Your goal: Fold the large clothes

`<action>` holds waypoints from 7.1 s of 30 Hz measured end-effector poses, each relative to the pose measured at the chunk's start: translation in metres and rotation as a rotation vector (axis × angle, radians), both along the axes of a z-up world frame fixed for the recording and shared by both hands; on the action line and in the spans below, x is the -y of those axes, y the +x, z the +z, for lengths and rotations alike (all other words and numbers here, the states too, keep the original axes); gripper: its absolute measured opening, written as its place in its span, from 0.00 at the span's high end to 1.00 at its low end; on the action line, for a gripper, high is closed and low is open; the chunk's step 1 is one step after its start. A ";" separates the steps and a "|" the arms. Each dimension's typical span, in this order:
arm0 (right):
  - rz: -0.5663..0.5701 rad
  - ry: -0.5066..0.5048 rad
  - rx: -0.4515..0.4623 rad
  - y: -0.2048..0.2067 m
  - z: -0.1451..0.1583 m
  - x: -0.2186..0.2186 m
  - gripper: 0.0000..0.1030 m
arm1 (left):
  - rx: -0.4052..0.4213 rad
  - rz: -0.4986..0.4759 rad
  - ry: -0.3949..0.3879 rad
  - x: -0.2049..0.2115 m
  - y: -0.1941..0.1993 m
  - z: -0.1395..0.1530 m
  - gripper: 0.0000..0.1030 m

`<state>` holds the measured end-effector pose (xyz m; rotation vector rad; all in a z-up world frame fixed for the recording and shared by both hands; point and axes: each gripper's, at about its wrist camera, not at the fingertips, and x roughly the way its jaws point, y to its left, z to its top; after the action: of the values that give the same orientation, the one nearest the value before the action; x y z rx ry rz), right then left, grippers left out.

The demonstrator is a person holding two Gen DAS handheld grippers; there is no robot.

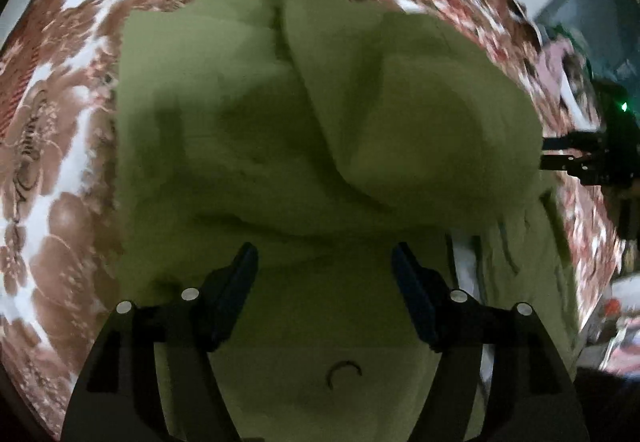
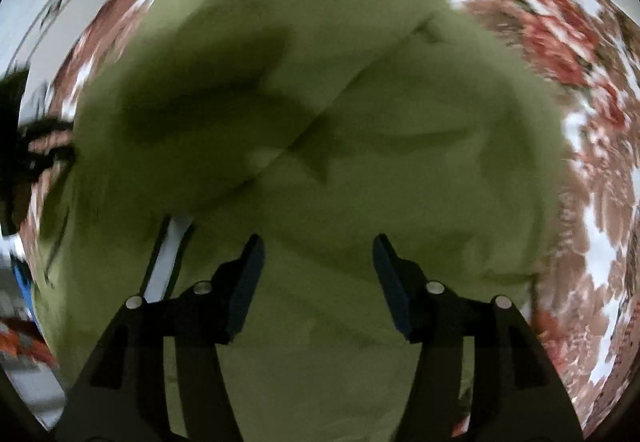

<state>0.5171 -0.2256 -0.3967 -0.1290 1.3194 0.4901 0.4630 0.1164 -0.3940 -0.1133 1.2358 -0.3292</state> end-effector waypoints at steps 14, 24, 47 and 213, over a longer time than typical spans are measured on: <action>-0.177 0.329 -0.245 0.159 -0.050 -0.016 0.60 | -0.109 0.055 -0.195 0.021 0.181 -0.049 0.88; -0.122 0.246 -0.082 0.196 -0.039 -0.015 0.85 | 0.013 0.013 -0.130 0.026 0.230 -0.031 0.98; -0.039 0.033 0.065 0.090 -0.030 -0.082 0.49 | 0.096 -0.010 -0.083 0.085 0.097 -0.031 0.57; -0.240 -0.126 0.133 0.215 0.039 0.127 0.16 | 0.053 0.284 -0.238 -0.096 0.259 0.029 0.20</action>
<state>0.7321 -0.3529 -0.3581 -0.1043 1.2162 0.1918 0.7215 0.2121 -0.3651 -0.4772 1.1076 -0.2291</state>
